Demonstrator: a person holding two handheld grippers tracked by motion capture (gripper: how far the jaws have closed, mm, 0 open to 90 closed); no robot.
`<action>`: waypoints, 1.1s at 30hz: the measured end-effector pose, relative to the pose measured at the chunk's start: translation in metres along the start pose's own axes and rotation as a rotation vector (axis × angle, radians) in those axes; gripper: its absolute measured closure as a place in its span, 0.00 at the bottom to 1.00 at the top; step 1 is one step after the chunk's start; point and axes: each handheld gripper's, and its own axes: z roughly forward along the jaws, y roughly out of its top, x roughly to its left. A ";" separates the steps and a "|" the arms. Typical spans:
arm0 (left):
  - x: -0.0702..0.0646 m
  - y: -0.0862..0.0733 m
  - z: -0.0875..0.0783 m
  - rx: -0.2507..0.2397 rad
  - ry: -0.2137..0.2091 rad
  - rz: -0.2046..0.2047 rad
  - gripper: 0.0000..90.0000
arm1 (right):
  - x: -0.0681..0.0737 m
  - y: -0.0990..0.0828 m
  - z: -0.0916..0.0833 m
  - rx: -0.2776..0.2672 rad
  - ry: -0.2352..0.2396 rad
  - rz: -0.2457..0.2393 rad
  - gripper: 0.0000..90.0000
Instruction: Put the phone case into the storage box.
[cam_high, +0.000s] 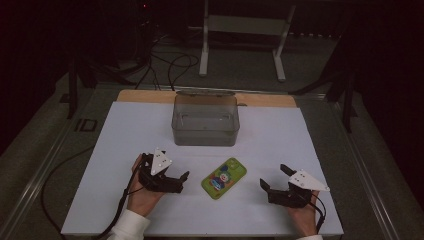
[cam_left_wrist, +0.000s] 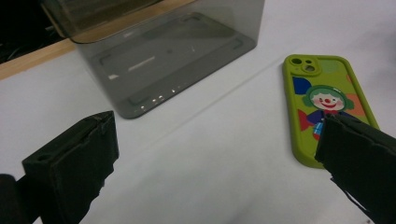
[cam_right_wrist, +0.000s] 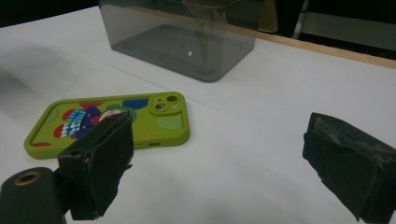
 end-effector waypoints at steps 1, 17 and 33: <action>-0.001 0.001 0.001 0.002 -0.005 -0.001 0.00 | 0.000 0.000 0.000 0.000 0.000 0.000 0.10; -0.018 0.008 0.018 0.047 -0.046 0.043 0.00 | 0.000 0.000 0.000 0.003 -0.001 0.001 0.10; -0.031 0.013 0.033 0.099 -0.089 0.053 0.00 | 0.000 0.000 0.000 0.009 -0.002 -0.001 0.10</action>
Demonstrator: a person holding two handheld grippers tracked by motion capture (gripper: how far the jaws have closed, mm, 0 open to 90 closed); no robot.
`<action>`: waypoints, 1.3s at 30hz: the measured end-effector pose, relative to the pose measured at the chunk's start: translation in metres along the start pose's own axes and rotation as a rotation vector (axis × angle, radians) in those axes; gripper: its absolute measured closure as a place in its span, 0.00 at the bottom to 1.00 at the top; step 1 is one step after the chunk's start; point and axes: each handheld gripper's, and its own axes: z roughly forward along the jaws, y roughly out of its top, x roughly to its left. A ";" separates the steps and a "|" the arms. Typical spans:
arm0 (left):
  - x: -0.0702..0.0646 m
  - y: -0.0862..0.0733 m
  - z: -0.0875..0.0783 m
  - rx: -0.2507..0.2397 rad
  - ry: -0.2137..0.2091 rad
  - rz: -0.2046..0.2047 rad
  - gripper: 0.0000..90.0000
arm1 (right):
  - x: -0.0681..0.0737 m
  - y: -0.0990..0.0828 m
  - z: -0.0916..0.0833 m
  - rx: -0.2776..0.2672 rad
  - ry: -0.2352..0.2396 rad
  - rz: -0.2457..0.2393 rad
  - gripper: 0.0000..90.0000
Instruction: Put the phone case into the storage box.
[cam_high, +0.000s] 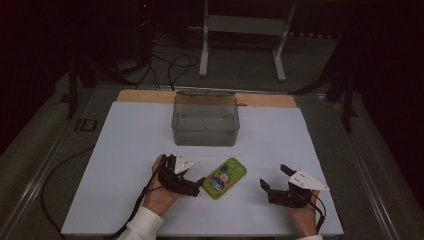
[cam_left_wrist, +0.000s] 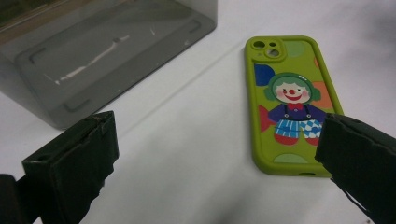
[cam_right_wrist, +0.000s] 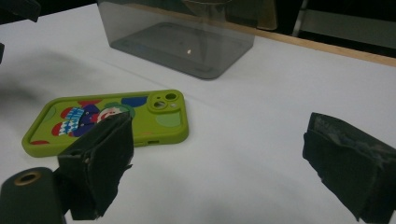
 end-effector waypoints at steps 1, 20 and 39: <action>-0.001 0.000 0.001 0.004 -0.002 0.003 0.00 | 0.000 0.000 0.000 0.001 0.000 0.001 0.10; -0.009 0.008 0.016 0.040 -0.023 0.016 0.00 | 0.000 0.000 0.001 0.005 0.002 0.003 0.10; -0.022 0.013 0.030 0.073 -0.032 0.029 0.00 | 0.000 0.000 0.000 0.002 0.000 0.003 0.10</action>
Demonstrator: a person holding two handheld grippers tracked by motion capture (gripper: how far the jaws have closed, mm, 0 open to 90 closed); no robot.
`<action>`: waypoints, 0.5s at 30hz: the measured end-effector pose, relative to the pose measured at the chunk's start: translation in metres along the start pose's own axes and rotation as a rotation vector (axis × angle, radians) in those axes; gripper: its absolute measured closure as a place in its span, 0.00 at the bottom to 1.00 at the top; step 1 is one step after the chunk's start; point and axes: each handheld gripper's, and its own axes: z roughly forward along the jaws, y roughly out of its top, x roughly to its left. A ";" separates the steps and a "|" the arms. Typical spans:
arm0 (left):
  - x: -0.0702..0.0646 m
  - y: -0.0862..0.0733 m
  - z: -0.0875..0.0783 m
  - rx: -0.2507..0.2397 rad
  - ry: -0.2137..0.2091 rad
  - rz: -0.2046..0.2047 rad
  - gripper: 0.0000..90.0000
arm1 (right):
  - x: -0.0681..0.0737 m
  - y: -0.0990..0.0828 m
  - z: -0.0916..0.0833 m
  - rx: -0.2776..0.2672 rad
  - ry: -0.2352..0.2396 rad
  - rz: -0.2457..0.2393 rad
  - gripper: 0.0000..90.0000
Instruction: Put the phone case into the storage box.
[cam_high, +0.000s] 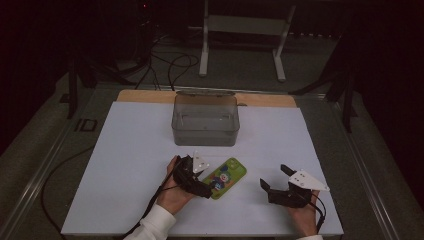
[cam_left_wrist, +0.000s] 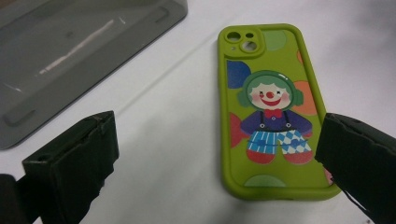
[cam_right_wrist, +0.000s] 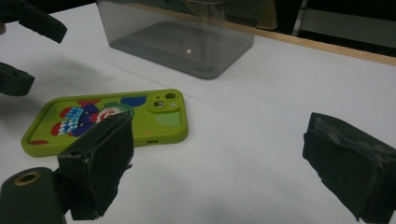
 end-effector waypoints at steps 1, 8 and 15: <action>-0.001 0.000 0.001 0.003 -0.001 0.001 0.00 | 0.000 0.000 0.000 0.000 0.000 0.001 0.10; -0.008 0.002 0.009 0.023 -0.015 0.008 0.00 | 0.000 0.000 0.000 0.000 0.000 0.001 0.10; -0.012 0.003 0.017 0.049 -0.024 0.014 0.00 | 0.000 0.000 0.000 0.000 -0.001 -0.001 0.10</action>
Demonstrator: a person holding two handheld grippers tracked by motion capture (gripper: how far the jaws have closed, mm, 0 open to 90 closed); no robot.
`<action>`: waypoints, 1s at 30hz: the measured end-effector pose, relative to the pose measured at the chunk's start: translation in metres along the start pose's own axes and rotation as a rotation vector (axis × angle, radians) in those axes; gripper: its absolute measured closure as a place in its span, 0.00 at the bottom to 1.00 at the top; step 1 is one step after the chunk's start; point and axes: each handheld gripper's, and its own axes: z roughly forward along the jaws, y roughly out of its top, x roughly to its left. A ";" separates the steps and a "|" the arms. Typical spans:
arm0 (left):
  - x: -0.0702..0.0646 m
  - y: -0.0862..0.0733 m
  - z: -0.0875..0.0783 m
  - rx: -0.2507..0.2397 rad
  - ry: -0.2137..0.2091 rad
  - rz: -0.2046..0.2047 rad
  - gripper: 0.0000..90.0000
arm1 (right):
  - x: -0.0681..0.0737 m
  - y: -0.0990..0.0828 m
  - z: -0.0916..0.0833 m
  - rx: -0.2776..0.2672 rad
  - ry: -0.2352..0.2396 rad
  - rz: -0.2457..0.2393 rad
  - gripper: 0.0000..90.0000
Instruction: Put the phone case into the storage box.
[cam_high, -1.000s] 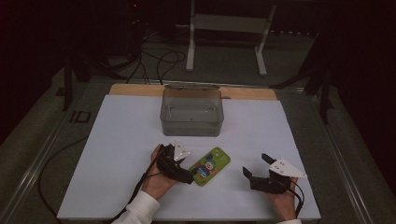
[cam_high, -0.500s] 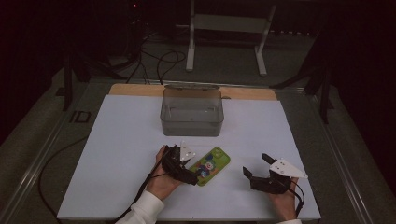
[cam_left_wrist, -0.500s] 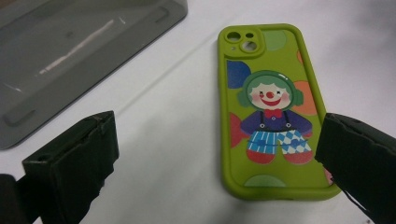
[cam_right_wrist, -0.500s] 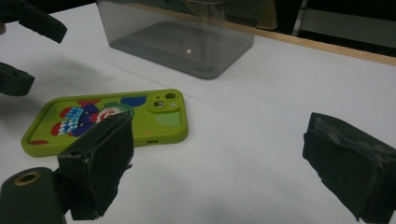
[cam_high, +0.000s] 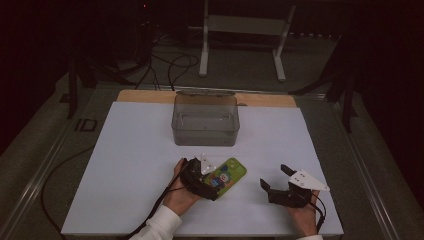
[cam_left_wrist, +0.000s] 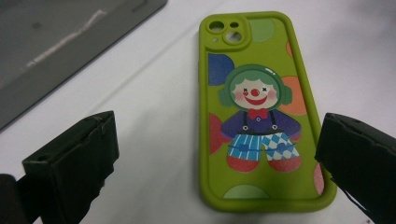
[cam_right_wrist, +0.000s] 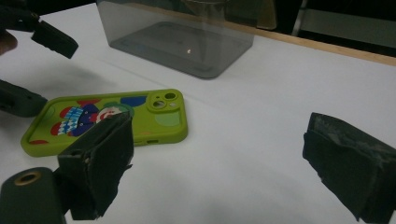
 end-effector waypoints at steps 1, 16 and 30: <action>0.000 0.000 0.001 0.004 -0.002 -0.002 0.00 | 0.000 0.000 0.000 0.000 0.000 0.000 0.10; -0.005 0.005 0.018 0.078 -0.046 -0.006 0.00 | 0.000 0.000 0.000 0.003 -0.002 0.000 0.10; -0.008 0.007 0.022 0.093 -0.076 -0.027 0.08 | -0.001 0.000 0.001 0.005 -0.003 -0.001 0.10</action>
